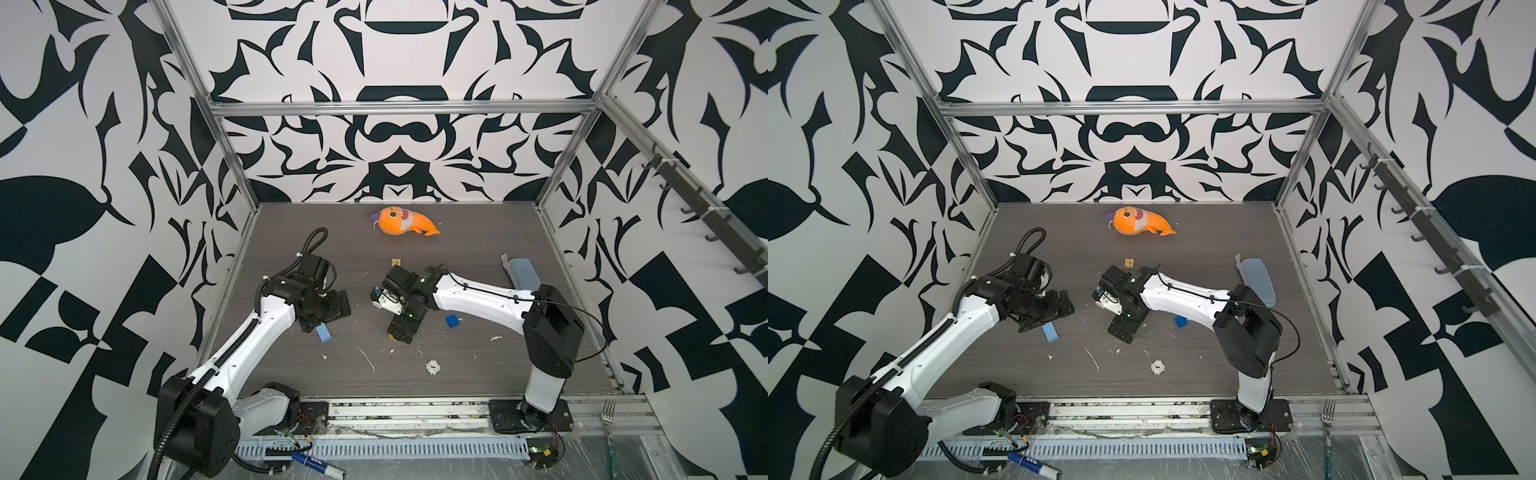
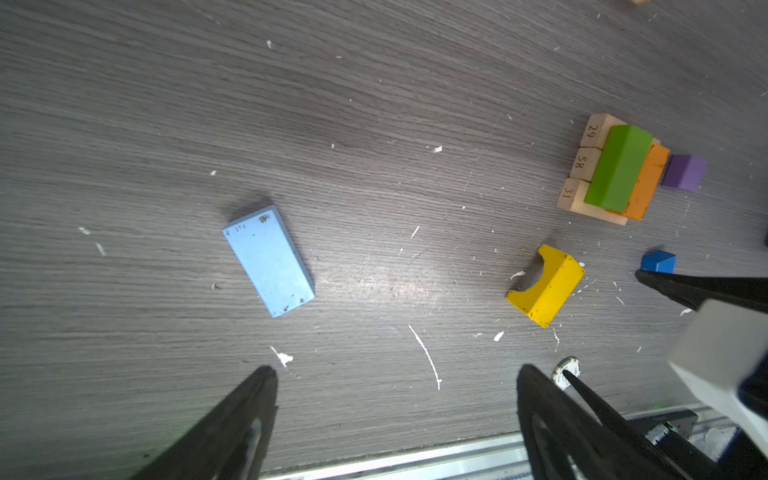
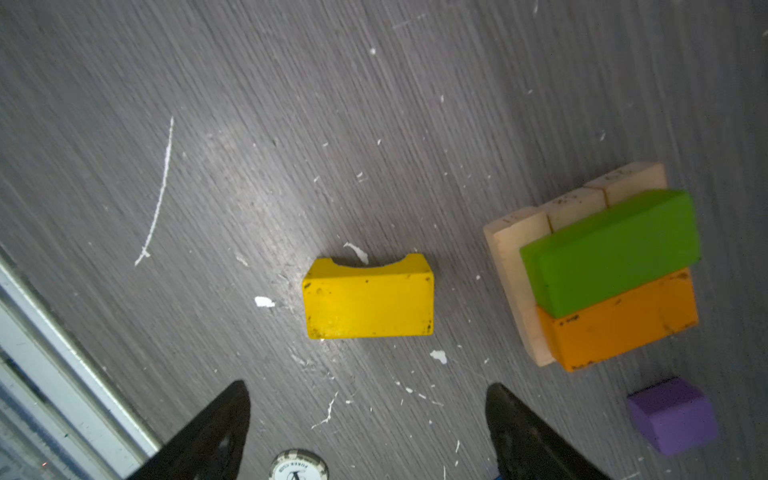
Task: Build the wood block tower
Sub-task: 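Withdraw the left gripper while the right gripper lowers around the yellow block, then close the right gripper on the yellow arch block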
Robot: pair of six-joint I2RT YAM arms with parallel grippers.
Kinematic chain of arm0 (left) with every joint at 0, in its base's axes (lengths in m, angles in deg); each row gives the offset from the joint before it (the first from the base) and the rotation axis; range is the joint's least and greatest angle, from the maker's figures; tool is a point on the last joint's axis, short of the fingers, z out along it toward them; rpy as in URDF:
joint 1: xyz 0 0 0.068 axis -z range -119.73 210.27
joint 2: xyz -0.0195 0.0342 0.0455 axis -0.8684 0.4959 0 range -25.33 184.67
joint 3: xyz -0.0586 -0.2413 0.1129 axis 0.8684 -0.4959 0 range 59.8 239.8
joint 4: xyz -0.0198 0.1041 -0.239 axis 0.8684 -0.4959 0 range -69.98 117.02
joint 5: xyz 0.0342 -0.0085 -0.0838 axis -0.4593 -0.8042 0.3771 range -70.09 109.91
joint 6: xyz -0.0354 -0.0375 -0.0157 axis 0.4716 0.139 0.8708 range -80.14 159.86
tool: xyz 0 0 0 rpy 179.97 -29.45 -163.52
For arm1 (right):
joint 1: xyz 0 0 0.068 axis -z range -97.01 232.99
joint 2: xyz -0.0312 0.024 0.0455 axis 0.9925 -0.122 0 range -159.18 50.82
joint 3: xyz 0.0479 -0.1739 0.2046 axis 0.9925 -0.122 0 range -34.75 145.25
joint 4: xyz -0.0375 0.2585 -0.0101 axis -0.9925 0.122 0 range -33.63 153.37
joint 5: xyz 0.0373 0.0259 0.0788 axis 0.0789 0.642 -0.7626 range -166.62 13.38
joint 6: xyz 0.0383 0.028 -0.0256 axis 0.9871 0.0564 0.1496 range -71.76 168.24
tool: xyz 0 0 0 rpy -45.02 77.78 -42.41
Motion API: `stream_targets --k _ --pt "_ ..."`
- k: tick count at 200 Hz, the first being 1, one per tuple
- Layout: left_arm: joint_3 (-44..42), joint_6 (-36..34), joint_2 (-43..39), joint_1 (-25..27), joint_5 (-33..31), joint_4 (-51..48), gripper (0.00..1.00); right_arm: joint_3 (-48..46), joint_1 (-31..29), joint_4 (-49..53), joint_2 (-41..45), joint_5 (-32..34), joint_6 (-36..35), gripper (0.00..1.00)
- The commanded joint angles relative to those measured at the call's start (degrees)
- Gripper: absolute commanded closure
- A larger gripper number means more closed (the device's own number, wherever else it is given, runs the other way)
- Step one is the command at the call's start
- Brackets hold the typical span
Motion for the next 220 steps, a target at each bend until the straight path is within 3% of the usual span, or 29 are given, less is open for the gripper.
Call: stream_targets --k 1,220 --pt "-0.46 0.15 -0.76 -0.45 0.37 -2.04 0.07 3.55 -0.53 1.82 -1.32 2.39 -0.62 0.08" --pt "-1.90 0.79 1.13 -1.14 1.54 0.39 0.07 5.74 -2.52 -0.28 -8.94 2.21 5.23 0.26"
